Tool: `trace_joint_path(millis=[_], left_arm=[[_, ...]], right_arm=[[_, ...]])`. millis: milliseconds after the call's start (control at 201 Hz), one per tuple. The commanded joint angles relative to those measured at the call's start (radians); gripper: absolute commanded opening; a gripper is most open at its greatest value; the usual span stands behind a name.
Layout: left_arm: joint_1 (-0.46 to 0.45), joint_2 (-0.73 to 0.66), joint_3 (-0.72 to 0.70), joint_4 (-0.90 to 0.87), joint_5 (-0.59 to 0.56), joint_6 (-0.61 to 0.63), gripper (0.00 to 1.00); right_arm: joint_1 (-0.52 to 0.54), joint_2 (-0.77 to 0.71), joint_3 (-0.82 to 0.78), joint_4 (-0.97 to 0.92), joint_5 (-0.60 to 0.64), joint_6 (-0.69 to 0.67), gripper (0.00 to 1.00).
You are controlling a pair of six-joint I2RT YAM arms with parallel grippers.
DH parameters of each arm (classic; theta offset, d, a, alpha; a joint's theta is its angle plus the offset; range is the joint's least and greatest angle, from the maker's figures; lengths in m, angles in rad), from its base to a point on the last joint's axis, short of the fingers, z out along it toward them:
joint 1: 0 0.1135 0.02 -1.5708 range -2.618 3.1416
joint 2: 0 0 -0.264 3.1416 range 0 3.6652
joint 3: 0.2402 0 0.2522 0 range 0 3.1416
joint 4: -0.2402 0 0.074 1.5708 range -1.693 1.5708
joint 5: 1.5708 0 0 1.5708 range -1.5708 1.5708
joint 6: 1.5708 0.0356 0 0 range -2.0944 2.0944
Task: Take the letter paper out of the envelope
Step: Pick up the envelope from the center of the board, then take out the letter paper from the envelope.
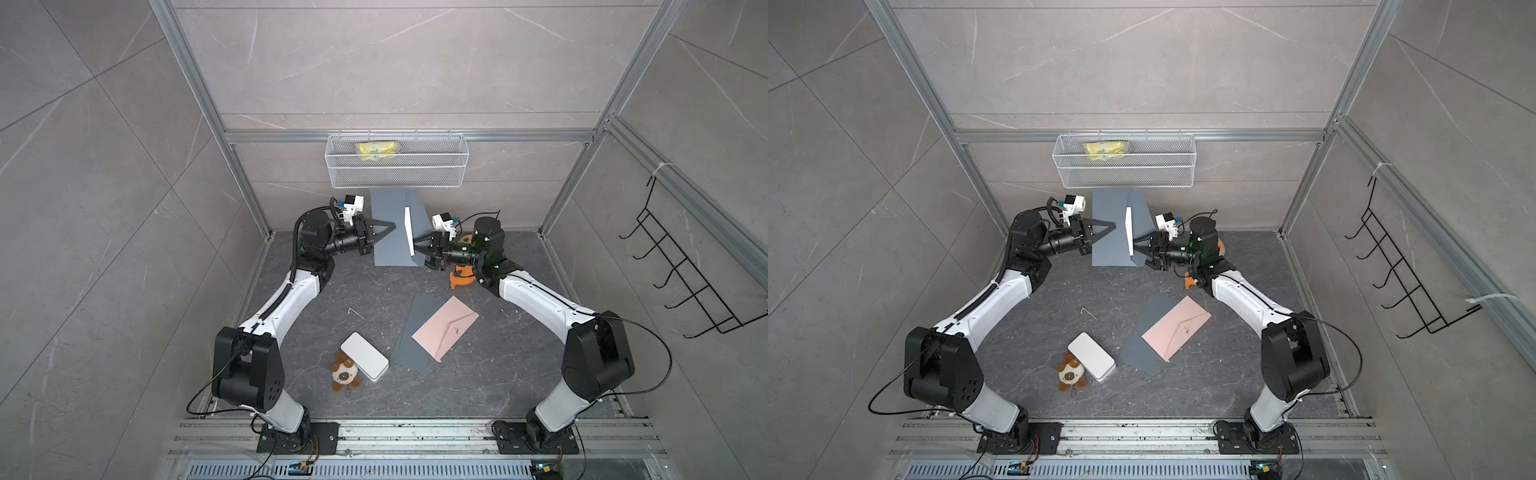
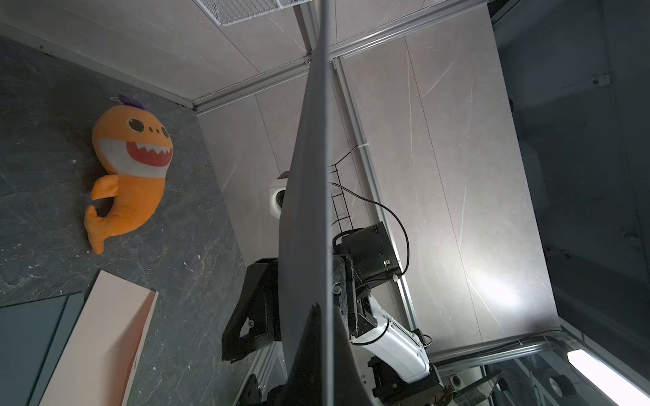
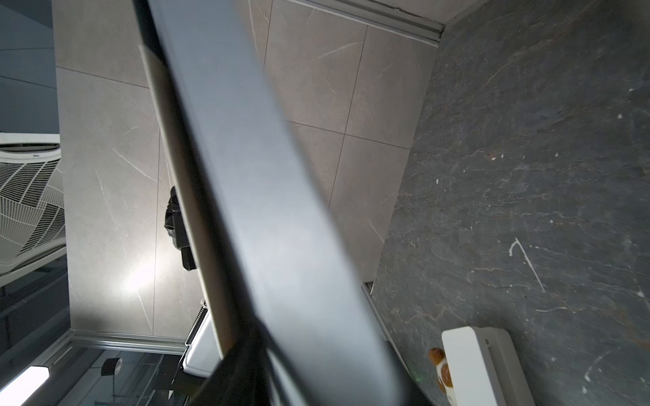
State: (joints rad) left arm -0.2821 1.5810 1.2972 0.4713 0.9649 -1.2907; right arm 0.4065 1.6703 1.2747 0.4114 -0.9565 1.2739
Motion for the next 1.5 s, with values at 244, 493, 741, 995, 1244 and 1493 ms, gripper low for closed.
trace_joint_path(millis=[244,493,741,995,1244,1493], left_arm=[[-0.008,0.007,0.016,0.018,-0.017,0.03,0.0],[-0.007,-0.002,0.004,-0.012,-0.031,0.056,0.0],[-0.007,-0.013,0.004,-0.091,-0.042,0.102,0.3],[-0.008,-0.084,0.043,-0.505,-0.228,0.317,0.76],[-0.047,-0.123,0.177,-0.831,-0.443,0.435,0.73],[-0.205,0.0,0.414,-1.006,-0.516,0.491,0.67]], right_arm=[[0.024,-0.059,-0.053,0.211,0.059,0.166,0.35],[0.031,-0.074,-0.056,0.197,0.097,0.168,0.19],[0.031,-0.097,-0.046,0.085,0.128,0.098,0.0],[0.023,-0.171,0.046,-0.462,0.302,-0.316,0.0],[0.026,-0.179,0.151,-0.724,0.505,-0.625,0.0],[0.071,-0.121,0.254,-0.821,0.639,-0.8,0.0]])
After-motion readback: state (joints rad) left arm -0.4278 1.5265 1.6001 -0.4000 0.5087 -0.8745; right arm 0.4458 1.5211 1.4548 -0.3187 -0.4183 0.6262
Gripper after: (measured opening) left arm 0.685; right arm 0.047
